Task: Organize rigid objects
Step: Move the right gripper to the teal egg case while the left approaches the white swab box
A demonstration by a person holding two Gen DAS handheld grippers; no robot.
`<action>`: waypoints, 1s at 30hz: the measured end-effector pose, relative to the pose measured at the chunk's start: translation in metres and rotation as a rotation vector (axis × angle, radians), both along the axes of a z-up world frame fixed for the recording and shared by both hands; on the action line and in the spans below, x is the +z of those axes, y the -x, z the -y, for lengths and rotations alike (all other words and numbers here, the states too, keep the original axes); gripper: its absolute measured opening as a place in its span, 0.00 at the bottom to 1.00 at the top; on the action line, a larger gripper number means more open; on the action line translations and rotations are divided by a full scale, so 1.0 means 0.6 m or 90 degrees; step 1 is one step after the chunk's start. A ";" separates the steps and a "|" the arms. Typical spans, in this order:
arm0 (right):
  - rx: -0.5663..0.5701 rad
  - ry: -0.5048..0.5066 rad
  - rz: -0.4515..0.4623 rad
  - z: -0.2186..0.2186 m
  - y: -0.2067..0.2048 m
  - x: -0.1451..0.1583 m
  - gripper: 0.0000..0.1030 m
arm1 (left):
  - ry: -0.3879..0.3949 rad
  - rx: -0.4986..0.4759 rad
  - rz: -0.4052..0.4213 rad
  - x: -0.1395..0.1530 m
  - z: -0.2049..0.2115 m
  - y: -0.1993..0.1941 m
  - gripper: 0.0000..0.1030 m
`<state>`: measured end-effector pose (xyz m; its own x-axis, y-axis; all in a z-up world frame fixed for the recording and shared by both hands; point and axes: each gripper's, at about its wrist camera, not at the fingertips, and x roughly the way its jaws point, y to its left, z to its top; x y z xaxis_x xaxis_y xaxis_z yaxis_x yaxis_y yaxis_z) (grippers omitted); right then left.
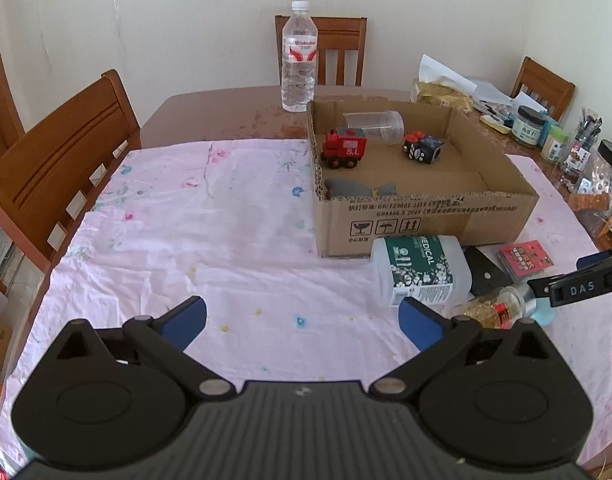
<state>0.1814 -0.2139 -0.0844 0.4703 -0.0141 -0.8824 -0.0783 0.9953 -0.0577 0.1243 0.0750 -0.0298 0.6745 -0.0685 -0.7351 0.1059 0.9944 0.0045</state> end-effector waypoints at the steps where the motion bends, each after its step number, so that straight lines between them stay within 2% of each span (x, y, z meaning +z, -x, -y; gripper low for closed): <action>1: -0.002 -0.002 -0.002 -0.001 0.000 -0.004 1.00 | 0.000 0.000 -0.001 -0.001 0.000 0.000 0.99; 12: -0.014 -0.007 -0.018 0.009 0.003 -0.033 1.00 | 0.003 -0.004 -0.009 -0.003 0.008 -0.002 0.99; 18: -0.027 0.028 -0.024 0.032 0.016 -0.044 1.00 | 0.000 -0.018 -0.008 -0.005 0.021 -0.009 0.99; 23: -0.040 -0.018 -0.020 0.056 0.021 -0.048 1.00 | 0.001 -0.038 -0.019 -0.016 0.039 -0.019 0.99; 30: -0.020 -0.018 0.009 0.055 0.031 -0.052 1.00 | -0.009 -0.079 -0.020 -0.031 0.088 -0.055 0.99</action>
<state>0.1628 -0.2471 -0.1155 0.4818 -0.0047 -0.8763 -0.0457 0.9985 -0.0305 0.1576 0.0219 -0.0481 0.6376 -0.1403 -0.7575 0.2290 0.9733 0.0125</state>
